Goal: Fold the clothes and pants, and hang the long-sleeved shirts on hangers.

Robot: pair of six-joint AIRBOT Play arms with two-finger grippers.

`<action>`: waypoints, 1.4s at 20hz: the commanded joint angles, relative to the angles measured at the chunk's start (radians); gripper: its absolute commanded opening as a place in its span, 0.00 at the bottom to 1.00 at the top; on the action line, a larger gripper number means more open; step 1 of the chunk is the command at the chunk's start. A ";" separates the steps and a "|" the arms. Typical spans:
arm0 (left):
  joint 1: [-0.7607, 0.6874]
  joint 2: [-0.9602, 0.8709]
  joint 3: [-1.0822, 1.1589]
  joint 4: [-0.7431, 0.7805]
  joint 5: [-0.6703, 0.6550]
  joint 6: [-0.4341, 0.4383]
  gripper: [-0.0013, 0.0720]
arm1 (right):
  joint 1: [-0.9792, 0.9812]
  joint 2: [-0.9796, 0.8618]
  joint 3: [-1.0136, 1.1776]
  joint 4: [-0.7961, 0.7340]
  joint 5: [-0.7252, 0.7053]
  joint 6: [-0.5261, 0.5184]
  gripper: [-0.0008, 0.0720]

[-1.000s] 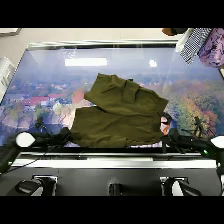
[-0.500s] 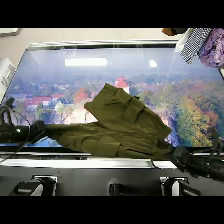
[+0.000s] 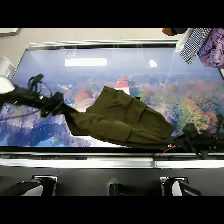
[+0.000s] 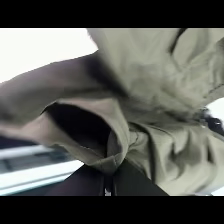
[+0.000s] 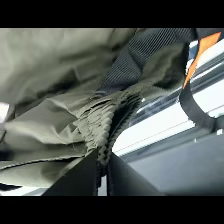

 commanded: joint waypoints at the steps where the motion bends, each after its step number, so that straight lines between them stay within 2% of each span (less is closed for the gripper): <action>1: -0.036 -0.233 0.208 -0.111 0.001 0.000 0.03 | 0.000 -0.136 0.006 -0.008 -0.083 0.006 0.05; 5: -0.062 -0.419 0.480 -0.117 0.010 -0.083 0.03 | 0.000 -0.185 0.006 -0.090 -0.211 0.042 0.05; 8: -0.074 -0.521 0.620 -0.185 0.078 -0.123 0.03 | 0.000 -0.185 0.006 -0.135 -0.351 0.106 0.05; 11: -0.074 -0.582 0.636 -0.234 0.146 -0.161 0.03 | 0.000 -0.205 0.006 -0.121 -0.488 0.161 0.05; 17: -0.086 -0.682 0.636 -0.263 0.262 -0.170 0.03 | 0.001 -0.347 0.006 -0.063 -0.669 0.162 0.05; 21: -0.109 -0.748 0.636 -0.263 0.325 -0.170 0.03 | 0.003 -0.438 0.006 0.058 -0.821 0.112 0.05; 25: -0.126 -0.803 0.636 -0.263 0.376 -0.185 0.05 | 0.003 -0.521 0.006 0.230 -0.912 -0.040 0.06; 26: -0.129 -0.811 0.636 -0.263 0.385 -0.185 0.09 | 0.003 -0.538 0.006 0.256 -0.923 -0.059 0.14; 28: -0.134 -0.819 0.636 -0.262 0.404 -0.184 0.09 | 0.003 -0.557 0.006 0.267 -0.949 -0.086 0.36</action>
